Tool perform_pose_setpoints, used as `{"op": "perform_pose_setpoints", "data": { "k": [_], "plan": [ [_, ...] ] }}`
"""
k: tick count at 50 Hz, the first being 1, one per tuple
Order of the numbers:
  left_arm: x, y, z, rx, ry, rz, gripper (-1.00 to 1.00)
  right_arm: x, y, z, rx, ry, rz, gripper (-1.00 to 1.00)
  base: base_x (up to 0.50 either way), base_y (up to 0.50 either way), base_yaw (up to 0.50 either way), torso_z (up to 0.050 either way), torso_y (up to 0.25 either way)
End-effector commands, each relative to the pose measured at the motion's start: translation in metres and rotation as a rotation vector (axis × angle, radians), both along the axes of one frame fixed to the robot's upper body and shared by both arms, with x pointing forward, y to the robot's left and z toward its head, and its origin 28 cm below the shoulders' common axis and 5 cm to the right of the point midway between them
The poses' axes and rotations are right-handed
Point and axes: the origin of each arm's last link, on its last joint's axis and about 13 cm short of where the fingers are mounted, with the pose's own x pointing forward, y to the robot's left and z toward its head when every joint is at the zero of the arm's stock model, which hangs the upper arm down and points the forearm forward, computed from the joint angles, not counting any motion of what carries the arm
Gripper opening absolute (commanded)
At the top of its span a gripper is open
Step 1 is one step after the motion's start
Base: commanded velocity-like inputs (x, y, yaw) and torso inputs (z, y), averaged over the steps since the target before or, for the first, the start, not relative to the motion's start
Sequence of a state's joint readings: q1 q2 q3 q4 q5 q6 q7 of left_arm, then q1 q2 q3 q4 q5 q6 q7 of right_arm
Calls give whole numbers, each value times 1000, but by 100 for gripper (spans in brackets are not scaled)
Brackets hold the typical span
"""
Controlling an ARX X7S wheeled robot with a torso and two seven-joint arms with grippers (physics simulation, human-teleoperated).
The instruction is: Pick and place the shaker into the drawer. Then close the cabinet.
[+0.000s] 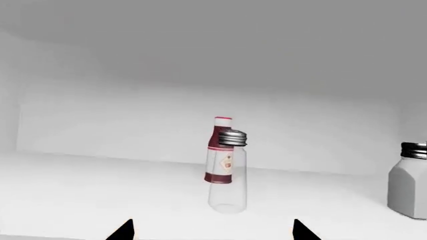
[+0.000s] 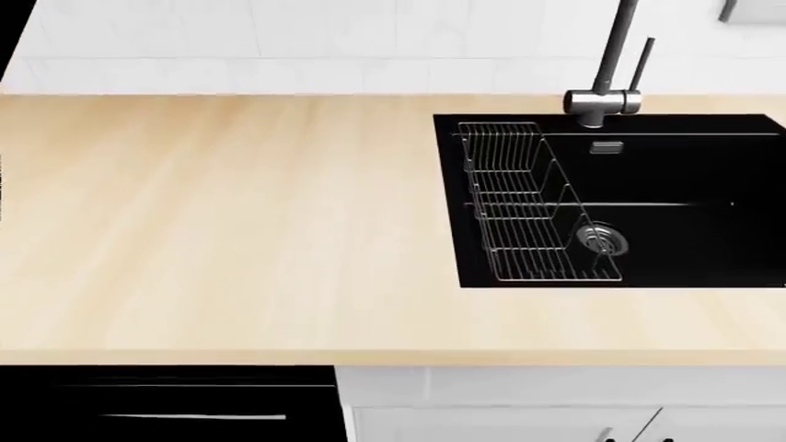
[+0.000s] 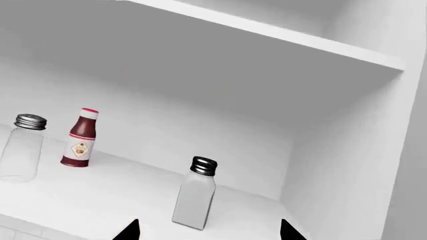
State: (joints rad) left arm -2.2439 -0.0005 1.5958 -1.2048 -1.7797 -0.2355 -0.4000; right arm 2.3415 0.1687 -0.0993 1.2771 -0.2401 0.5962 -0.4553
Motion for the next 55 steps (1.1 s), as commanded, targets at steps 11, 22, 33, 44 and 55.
{"op": "perform_pose_setpoints", "data": {
  "k": [11, 22, 33, 44, 55],
  "plan": [
    [-1, 1, 3, -9, -16, -25, 100, 3, -1, -10, 8, 28, 20, 100, 500, 0, 0, 0, 1],
    [-2, -2, 2, 3, -5, -77, 100, 4, -2, -15, 25, 28, 35, 100, 409, 0, 0, 0, 0],
    [-1, -7, -2, 12, 8, -125, 100, 6, -3, -22, 34, 35, 51, 100, 3, 0, -1, 0, 0],
    [-6, -12, 2, -8, 5, -206, 100, 5, -4, -26, 36, 42, 48, 100, 0, 0, 0, 0, 0],
    [-4, -10, 0, -3, 6, -197, 100, 4, -3, -26, 38, 47, 57, 100, 0, 0, 0, 0, 0]
  ]
}}
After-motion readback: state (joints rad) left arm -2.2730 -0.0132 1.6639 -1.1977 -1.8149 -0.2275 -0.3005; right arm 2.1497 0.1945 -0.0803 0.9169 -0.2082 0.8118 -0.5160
